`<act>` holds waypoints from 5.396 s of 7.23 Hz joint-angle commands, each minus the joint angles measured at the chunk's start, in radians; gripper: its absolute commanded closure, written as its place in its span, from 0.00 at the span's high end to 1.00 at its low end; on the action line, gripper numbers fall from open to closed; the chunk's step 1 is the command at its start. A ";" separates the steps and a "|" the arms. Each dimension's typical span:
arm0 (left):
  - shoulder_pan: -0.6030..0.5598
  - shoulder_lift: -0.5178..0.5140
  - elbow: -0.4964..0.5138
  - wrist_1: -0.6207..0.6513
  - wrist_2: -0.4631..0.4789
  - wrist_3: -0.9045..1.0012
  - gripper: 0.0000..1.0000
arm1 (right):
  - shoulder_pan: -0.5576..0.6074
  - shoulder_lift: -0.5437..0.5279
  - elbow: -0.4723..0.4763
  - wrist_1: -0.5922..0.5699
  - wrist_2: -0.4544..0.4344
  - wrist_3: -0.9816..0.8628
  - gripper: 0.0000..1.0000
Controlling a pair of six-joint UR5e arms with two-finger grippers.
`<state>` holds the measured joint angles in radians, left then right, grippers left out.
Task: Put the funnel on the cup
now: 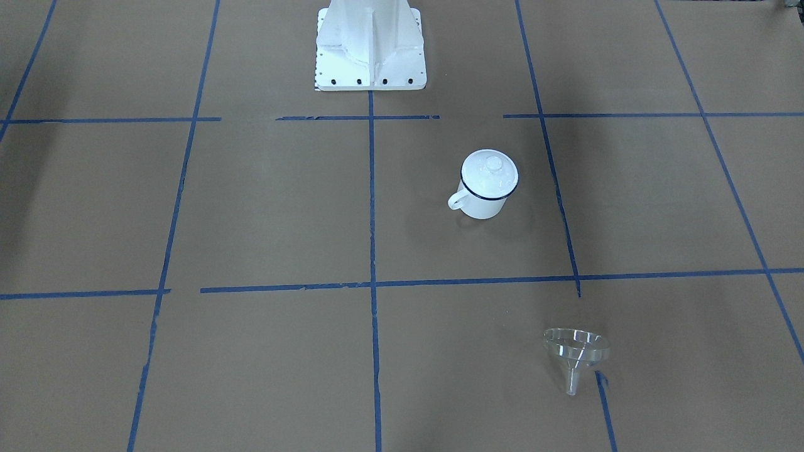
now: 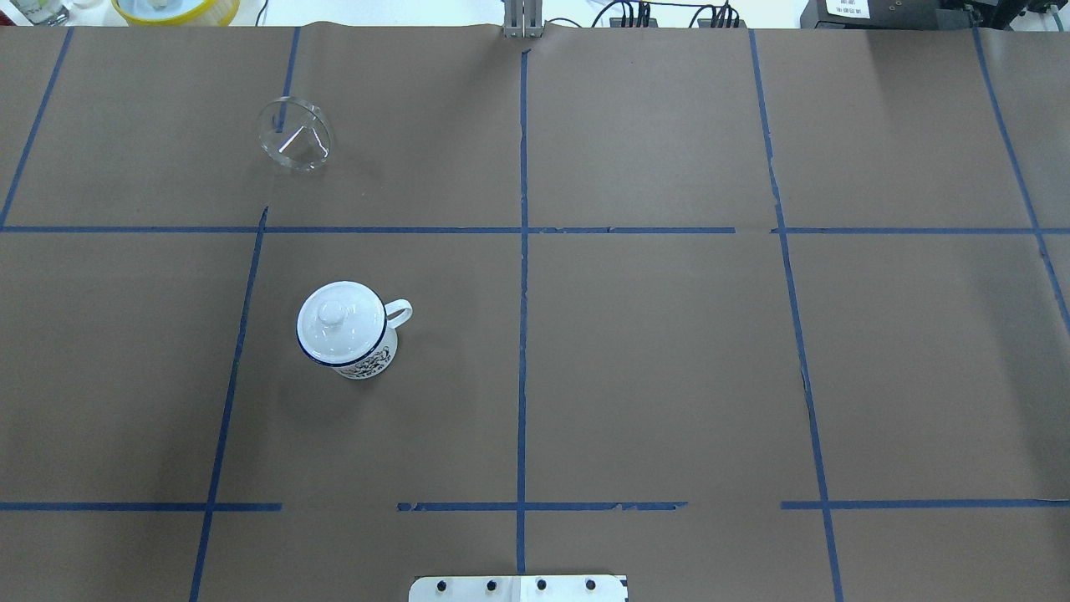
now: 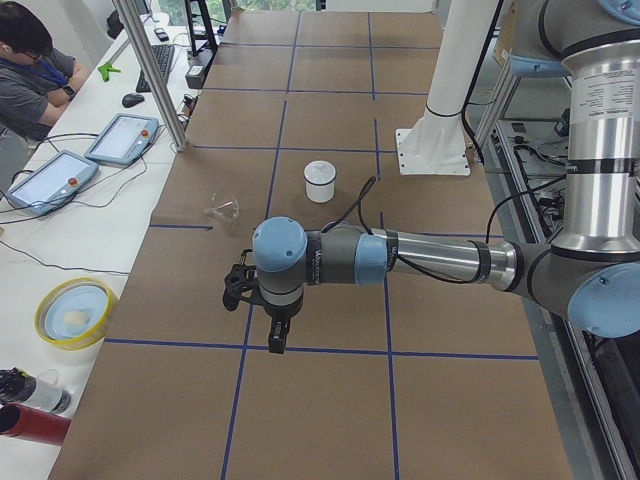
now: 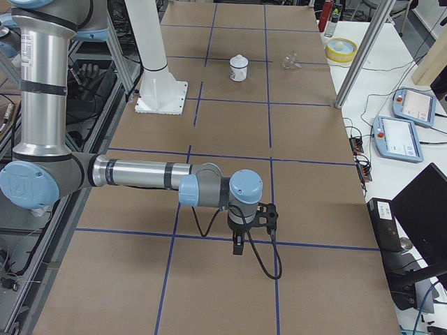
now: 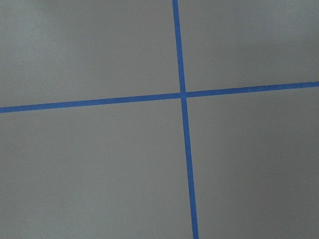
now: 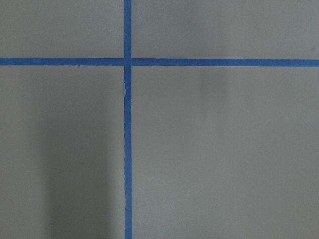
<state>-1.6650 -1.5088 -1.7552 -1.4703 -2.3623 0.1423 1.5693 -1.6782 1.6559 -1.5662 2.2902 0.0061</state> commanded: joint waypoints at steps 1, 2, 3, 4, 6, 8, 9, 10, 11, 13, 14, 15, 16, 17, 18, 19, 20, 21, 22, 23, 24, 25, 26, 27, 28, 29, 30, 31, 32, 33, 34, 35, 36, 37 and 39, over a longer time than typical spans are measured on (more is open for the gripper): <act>-0.001 0.001 -0.010 0.001 0.002 0.000 1.00 | 0.000 0.000 0.001 0.000 0.000 0.000 1.00; 0.001 -0.001 -0.009 0.001 0.008 -0.001 1.00 | 0.000 0.000 -0.001 0.000 0.000 0.000 1.00; 0.004 -0.011 -0.016 -0.001 0.008 -0.004 1.00 | 0.000 0.000 0.001 0.000 0.000 0.000 1.00; 0.004 -0.049 -0.036 -0.001 0.006 -0.007 1.00 | 0.000 0.000 -0.001 0.000 0.000 0.000 1.00; 0.005 -0.195 -0.004 -0.089 0.032 -0.003 1.00 | 0.000 0.000 -0.001 0.000 0.000 0.000 1.00; 0.005 -0.200 -0.016 -0.183 0.020 -0.196 1.00 | 0.000 0.000 -0.001 0.000 0.000 0.000 1.00; 0.037 -0.202 -0.032 -0.285 0.014 -0.292 1.00 | 0.000 0.000 -0.001 0.000 0.000 0.000 1.00; 0.160 -0.193 -0.041 -0.315 0.003 -0.315 1.00 | 0.000 0.000 0.001 0.000 0.000 0.000 1.00; 0.283 -0.202 -0.046 -0.317 0.015 -0.457 1.00 | 0.000 0.000 -0.001 0.000 0.000 0.000 1.00; 0.420 -0.254 -0.113 -0.317 0.018 -0.810 1.00 | 0.000 0.000 0.001 0.000 0.000 0.000 1.00; 0.498 -0.292 -0.144 -0.315 0.052 -0.960 1.00 | 0.000 0.000 0.001 0.000 0.000 0.000 1.00; 0.616 -0.336 -0.168 -0.314 0.119 -1.141 1.00 | 0.000 0.000 0.001 0.000 0.000 0.000 1.00; 0.699 -0.382 -0.173 -0.312 0.165 -1.262 1.00 | 0.000 0.000 0.001 0.000 0.000 0.000 1.00; 0.788 -0.413 -0.178 -0.276 0.216 -1.356 1.00 | 0.000 0.000 0.001 0.000 0.000 0.000 1.00; 0.870 -0.494 -0.199 -0.124 0.303 -1.380 1.00 | 0.000 0.000 0.001 0.000 0.000 0.000 1.00; 0.949 -0.555 -0.219 0.007 0.378 -1.432 1.00 | 0.000 0.000 0.001 0.000 0.000 0.000 1.00; 1.003 -0.564 -0.222 0.027 0.423 -1.478 1.00 | 0.000 0.000 0.001 0.000 0.000 0.000 1.00; 1.042 -0.559 -0.222 0.025 0.481 -1.512 1.00 | 0.000 0.000 0.001 0.000 0.000 0.000 1.00; 1.060 -0.550 -0.222 0.021 0.506 -1.512 1.00 | 0.000 0.000 -0.001 0.000 0.000 0.000 1.00; 1.067 -0.548 -0.224 0.015 0.506 -1.514 1.00 | 0.000 0.000 -0.001 0.000 0.000 0.000 1.00; 1.067 -0.533 -0.225 -0.014 0.508 -1.512 1.00 | 0.000 0.000 0.001 0.000 0.000 0.000 1.00; 1.065 -0.507 -0.227 -0.048 0.508 -1.509 1.00 | 0.000 0.000 -0.001 0.000 0.000 0.000 1.00; 1.065 -0.498 -0.227 -0.050 0.508 -1.501 1.00 | 0.000 0.000 -0.001 0.000 0.000 0.000 1.00; 1.065 -0.496 -0.231 -0.050 0.508 -1.501 1.00 | 0.000 0.000 0.001 0.000 0.000 0.000 1.00; 1.067 -0.496 -0.230 -0.050 0.508 -1.503 1.00 | 0.000 0.000 -0.001 0.000 0.000 0.000 1.00; 1.067 -0.496 -0.230 -0.050 0.508 -1.503 1.00 | 0.000 0.000 0.001 0.000 0.000 0.000 1.00; 1.068 -0.496 -0.228 -0.050 0.508 -1.503 1.00 | 0.000 0.000 0.001 0.000 0.000 0.000 1.00; 1.068 -0.496 -0.228 -0.050 0.508 -1.503 1.00 | 0.000 0.000 -0.001 0.000 0.000 0.000 1.00; 1.068 -0.496 -0.222 -0.050 0.508 -1.501 1.00 | 0.000 0.000 -0.001 0.000 0.000 0.000 1.00; 1.068 -0.490 -0.221 -0.050 0.508 -1.501 1.00 | 0.000 0.000 0.001 0.000 0.000 0.000 1.00; 1.070 -0.476 -0.224 -0.050 0.508 -1.501 1.00 | 0.000 0.000 0.001 0.000 0.000 0.000 1.00; 1.070 -0.476 -0.228 -0.050 0.508 -1.501 1.00 | 0.000 0.000 0.001 0.000 0.000 0.000 1.00; 1.070 -0.476 -0.228 -0.050 0.506 -1.501 0.98 | 0.000 0.000 -0.001 0.000 0.000 0.000 1.00; 1.071 -0.478 -0.228 -0.050 0.506 -1.501 0.98 | 0.000 0.000 0.001 0.000 0.000 0.000 1.00; 1.076 -0.478 -0.228 -0.050 0.503 -1.503 0.84 | 0.000 0.000 -0.001 0.000 0.000 0.000 1.00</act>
<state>-0.5913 -1.9857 -1.9833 -1.5202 -1.8575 -1.3594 1.5693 -1.6782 1.6562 -1.5662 2.2902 0.0061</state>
